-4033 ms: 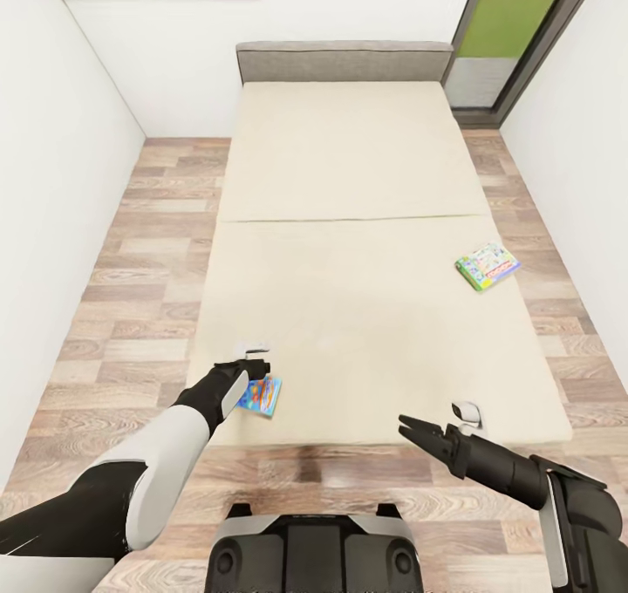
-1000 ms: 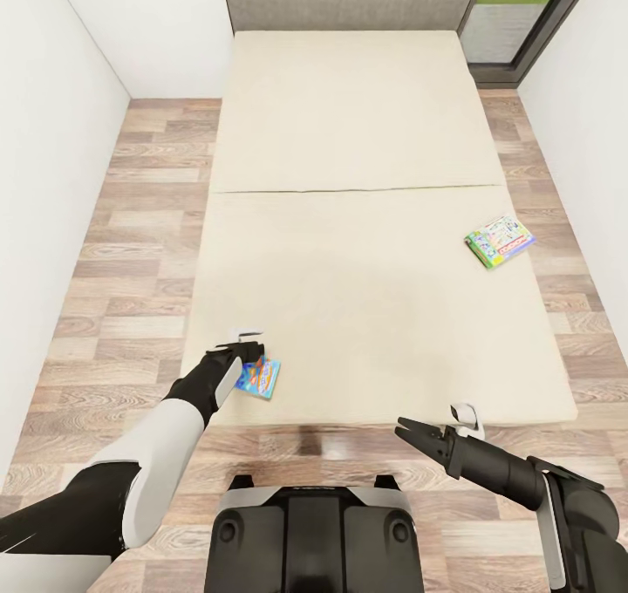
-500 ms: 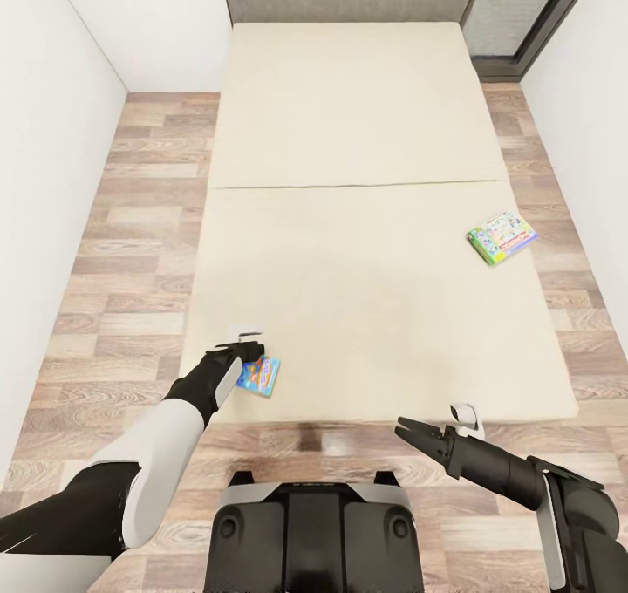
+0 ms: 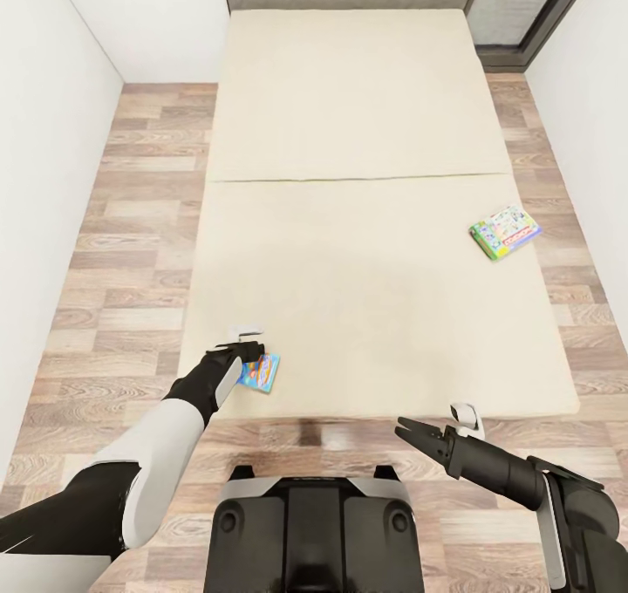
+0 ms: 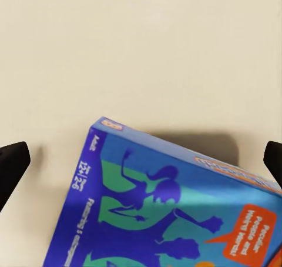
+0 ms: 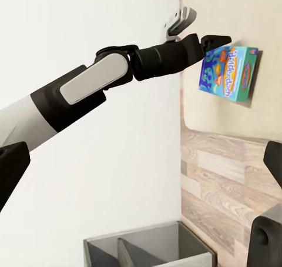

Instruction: Put all the toys in the child's room - the three board games (two on the bed and one on the table), the two jigsaw puzzles on the table, and the tennis ball on the table - inside the toy box on the table in the child's room.

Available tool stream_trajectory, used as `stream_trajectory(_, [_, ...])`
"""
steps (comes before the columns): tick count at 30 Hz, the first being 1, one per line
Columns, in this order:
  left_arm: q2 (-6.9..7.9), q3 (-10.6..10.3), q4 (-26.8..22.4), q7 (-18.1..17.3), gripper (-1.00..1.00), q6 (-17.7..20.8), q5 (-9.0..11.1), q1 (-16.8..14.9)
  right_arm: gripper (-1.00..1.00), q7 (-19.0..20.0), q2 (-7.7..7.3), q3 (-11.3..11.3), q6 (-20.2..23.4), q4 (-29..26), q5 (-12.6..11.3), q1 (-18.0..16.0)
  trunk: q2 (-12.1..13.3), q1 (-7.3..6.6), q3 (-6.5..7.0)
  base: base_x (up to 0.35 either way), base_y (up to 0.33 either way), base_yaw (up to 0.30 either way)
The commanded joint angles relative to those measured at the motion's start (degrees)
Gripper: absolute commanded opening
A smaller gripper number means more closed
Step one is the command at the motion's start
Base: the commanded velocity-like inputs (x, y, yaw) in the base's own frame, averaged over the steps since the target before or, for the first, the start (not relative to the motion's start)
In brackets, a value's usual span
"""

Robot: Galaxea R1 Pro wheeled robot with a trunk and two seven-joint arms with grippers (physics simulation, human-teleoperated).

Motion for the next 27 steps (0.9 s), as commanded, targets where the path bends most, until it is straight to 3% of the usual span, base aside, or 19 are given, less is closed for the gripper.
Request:
stream_trajectory(1, [-0.07,0.4,-0.1,0.0,1.00,0.3,0.0,0.0,1.00,0.3,0.04,-0.1,0.6,0.0,0.0,0.0,-0.1,0.03,-0.08,0.000,0.000,0.000])
stream_trajectory(16, [-0.07,0.1,-0.1,0.0,1.00,0.3,0.0,0.0,1.00,0.3,0.04,-0.1,0.6,0.0,0.0,0.0,-0.1,0.03,-0.12,-0.050,0.000,0.000])
stream_trajectory(27, [-0.08,0.1,0.1,0.0,1.00,-3.3,-0.2,0.0,1.00,0.3,0.04,-0.1,0.6,0.0,0.0,0.0,-0.1,0.03,-0.12,-0.086,0.000,0.000])
